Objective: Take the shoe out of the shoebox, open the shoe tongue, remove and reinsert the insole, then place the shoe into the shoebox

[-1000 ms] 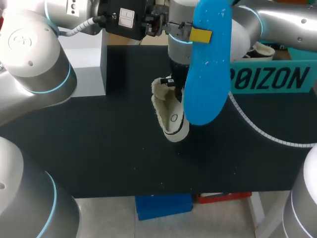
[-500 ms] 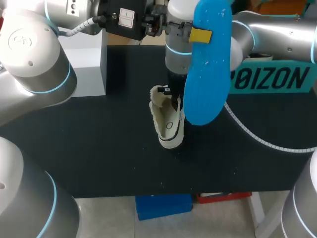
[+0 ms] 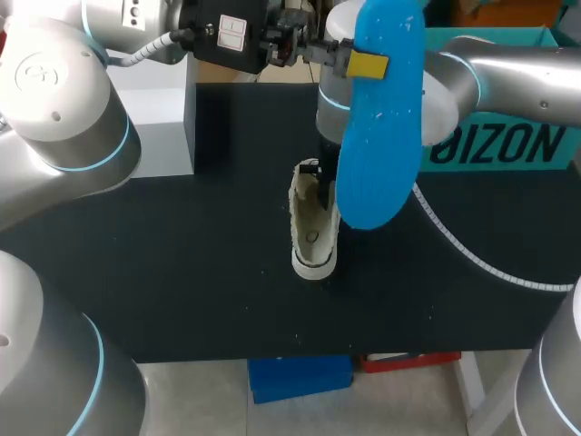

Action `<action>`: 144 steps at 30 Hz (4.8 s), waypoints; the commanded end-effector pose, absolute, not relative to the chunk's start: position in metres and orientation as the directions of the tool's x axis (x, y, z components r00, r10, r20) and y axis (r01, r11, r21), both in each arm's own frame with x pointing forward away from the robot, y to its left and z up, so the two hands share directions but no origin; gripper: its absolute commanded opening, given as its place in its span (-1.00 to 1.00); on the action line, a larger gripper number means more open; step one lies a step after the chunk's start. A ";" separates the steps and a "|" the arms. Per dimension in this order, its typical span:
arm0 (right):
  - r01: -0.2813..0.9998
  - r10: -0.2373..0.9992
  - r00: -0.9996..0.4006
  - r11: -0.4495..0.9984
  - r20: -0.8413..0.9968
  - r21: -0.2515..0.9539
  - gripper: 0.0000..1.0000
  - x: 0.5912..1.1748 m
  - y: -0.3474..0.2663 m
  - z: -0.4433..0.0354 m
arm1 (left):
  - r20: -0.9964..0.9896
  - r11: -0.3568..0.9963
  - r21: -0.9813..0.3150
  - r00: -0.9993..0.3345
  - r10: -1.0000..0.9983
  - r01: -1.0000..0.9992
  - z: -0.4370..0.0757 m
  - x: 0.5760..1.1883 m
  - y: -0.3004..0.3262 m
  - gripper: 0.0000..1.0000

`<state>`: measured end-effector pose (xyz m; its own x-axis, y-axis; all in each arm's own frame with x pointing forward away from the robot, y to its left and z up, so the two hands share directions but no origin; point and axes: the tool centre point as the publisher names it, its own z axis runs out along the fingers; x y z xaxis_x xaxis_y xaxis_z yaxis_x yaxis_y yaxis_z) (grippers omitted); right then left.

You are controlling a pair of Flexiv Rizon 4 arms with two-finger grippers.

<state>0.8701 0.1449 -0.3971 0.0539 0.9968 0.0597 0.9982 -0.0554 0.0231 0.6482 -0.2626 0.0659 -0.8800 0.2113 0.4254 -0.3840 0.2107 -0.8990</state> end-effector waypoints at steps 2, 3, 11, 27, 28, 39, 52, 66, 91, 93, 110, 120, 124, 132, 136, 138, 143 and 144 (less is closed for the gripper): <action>0.992 0.986 0.070 -0.084 0.151 0.092 1.00 0.857 0.129 -0.381 | 0.425 0.209 -0.899 -0.881 0.209 -0.384 0.065 0.648 -0.264 -1.00; 0.991 0.985 0.068 -0.086 0.161 0.105 1.00 0.856 0.127 -0.377 | 0.425 0.209 -0.899 -0.881 0.209 -0.384 0.065 0.648 -0.264 -1.00; 0.969 0.849 -0.074 -0.063 0.523 0.239 1.00 0.856 0.130 -0.324 | 0.425 0.209 -0.899 -0.881 0.209 -0.384 0.065 0.648 -0.264 -1.00; 0.952 0.742 -0.140 -0.083 0.655 0.296 1.00 0.856 0.134 -0.309 | 0.425 0.209 -0.899 -0.881 0.209 -0.384 0.065 0.648 -0.264 -1.00; 0.952 0.742 -0.140 -0.083 0.655 0.296 1.00 0.856 0.134 -0.309 | 0.425 0.209 -0.899 -0.881 0.209 -0.384 0.065 0.648 -0.264 -1.00; 0.966 0.501 -0.156 -0.101 0.852 0.237 1.00 0.846 0.124 -0.282 | 0.425 0.209 -0.899 -0.881 0.209 -0.384 0.065 0.648 -0.264 -1.00; 0.982 0.327 -0.133 -0.088 0.936 0.170 1.00 0.836 0.124 -0.253 | 0.425 0.209 -0.899 -0.881 0.209 -0.384 0.065 0.648 -0.264 -1.00; 0.993 0.153 -0.085 -0.072 0.985 0.097 1.00 0.827 0.123 -0.235 | 0.425 0.209 -0.899 -0.881 0.209 -0.384 0.065 0.648 -0.264 -1.00; 0.992 0.096 -0.080 -0.089 0.992 0.089 1.00 0.825 0.122 -0.232 | 0.093 0.127 -0.990 -0.963 0.253 -0.063 0.006 0.663 -0.270 -1.00; 0.992 0.096 -0.080 -0.089 0.992 0.089 1.00 0.825 0.122 -0.232 | 0.067 0.141 -0.989 -0.970 0.235 -0.034 -0.004 0.663 -0.271 -1.00; 0.992 0.096 -0.080 -0.089 0.992 0.089 1.00 0.825 0.122 -0.232 | 0.078 0.143 -0.988 -0.976 0.203 -0.049 -0.041 0.664 -0.269 -1.00; 0.992 0.096 -0.080 -0.089 0.992 0.089 1.00 0.825 0.122 -0.232 | 0.001 0.123 -0.992 -0.979 0.205 0.024 -0.044 0.645 -0.265 -1.00; 0.992 0.096 -0.080 -0.089 0.992 0.089 1.00 0.825 0.122 -0.232 | -0.197 0.059 -0.976 -0.965 0.174 0.210 -0.070 0.620 -0.255 -1.00; 0.992 0.096 -0.080 -0.089 0.992 0.089 1.00 0.825 0.122 -0.232 | -0.454 -0.010 -0.890 -0.886 0.091 0.455 -0.114 0.618 -0.233 -1.00; 0.992 0.096 -0.080 -0.089 0.992 0.089 1.00 0.825 0.122 -0.232 | -0.610 0.105 -0.783 -0.790 0.057 0.613 -0.135 0.619 -0.233 -1.00; 0.992 0.096 -0.080 -0.089 0.992 0.089 1.00 0.825 0.122 -0.232 | -0.625 0.121 -0.771 -0.779 0.044 0.625 -0.148 0.621 -0.234 -1.00; 0.992 0.096 -0.080 -0.089 0.992 0.089 1.00 0.825 0.122 -0.232 | -0.650 0.161 -0.744 -0.758 0.053 0.649 -0.154 0.622 -0.233 -1.00; 0.992 0.096 -0.080 -0.089 0.992 0.089 1.00 0.825 0.122 -0.232 | -0.650 0.161 -0.744 -0.758 0.053 0.649 -0.154 0.622 -0.233 -1.00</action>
<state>0.8262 0.1208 -0.2315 -0.0807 0.0952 0.9922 0.9925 -0.0840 0.0888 0.6368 -0.2344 -0.1551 -0.7848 0.1409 -0.6036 0.6181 0.1065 -0.7788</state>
